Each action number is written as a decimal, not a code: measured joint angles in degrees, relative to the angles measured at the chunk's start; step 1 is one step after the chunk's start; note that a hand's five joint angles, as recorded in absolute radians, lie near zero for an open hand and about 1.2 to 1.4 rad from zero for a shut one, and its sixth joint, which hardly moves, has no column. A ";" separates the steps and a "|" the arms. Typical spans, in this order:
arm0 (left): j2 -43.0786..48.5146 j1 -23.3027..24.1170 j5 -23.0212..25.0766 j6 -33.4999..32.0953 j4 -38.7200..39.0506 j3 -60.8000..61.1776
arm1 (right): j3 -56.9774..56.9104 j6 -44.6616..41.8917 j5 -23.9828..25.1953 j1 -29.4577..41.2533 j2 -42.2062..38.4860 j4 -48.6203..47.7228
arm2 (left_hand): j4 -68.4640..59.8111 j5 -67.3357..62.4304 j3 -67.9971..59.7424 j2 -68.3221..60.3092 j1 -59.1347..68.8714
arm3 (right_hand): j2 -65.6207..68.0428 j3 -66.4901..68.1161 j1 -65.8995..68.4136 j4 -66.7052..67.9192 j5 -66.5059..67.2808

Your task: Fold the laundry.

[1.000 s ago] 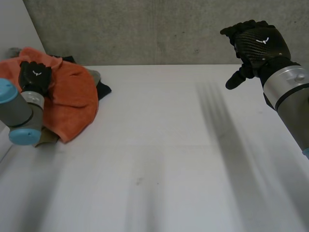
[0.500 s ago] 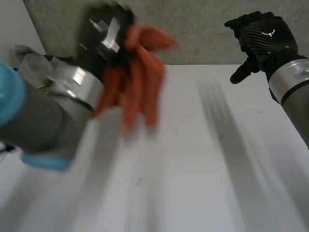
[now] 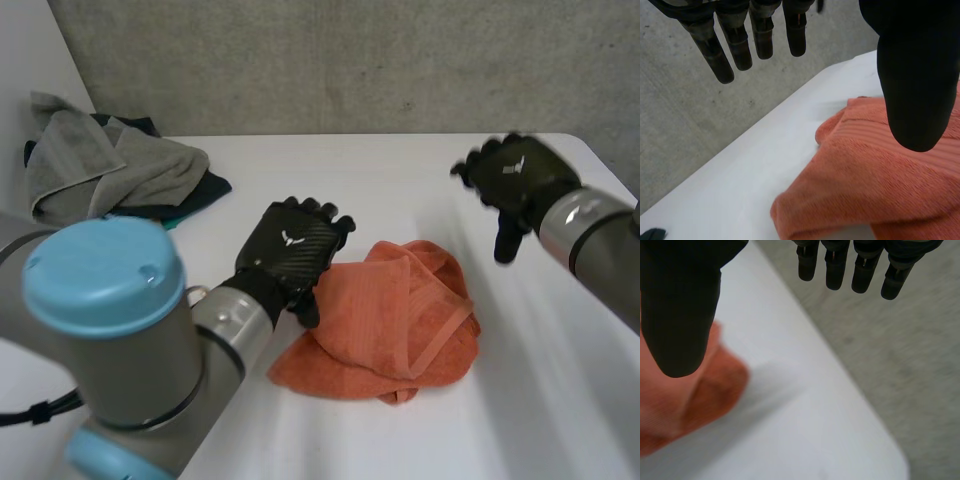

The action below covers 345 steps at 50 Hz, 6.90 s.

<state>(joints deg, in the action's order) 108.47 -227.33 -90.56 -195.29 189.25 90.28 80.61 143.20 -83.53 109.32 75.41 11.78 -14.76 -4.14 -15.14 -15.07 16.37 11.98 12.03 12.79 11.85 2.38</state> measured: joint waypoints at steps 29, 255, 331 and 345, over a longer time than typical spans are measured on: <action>17.25 5.18 13.54 -16.00 13.75 -4.95 | 19.47 5.99 4.25 -8.46 -0.08 -13.46 | -7.04 -7.84 -6.56 -6.58 5.20 | 0.00 0.00 0.00 0.00 0.00; -1.59 -16.06 5.45 -6.54 6.67 -3.50 | 9.77 -7.17 12.09 -10.98 -1.10 -14.27 | -0.36 -0.44 -0.28 -0.35 -0.56 | 2.19 1.97 2.03 2.28 0.47; 25.13 -23.07 20.37 -23.47 -1.32 -22.82 | -32.04 -0.12 18.07 -8.40 -32.63 23.26 | -53.77 -51.98 -52.94 -53.30 49.28 | 9.99 10.87 10.11 11.06 11.08; 27.78 -23.38 19.61 -22.70 3.77 -30.06 | -44.56 4.46 14.43 -4.25 -37.16 16.22 | -53.92 -51.97 -52.98 -53.30 49.28 | 55.44 55.79 51.29 56.49 53.70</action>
<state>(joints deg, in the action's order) 136.25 -250.71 -70.95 -218.00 193.03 60.22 36.06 147.66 -69.10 105.07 38.25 28.00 -68.68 -56.11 -68.13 -68.36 65.65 67.43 67.82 64.08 68.34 56.08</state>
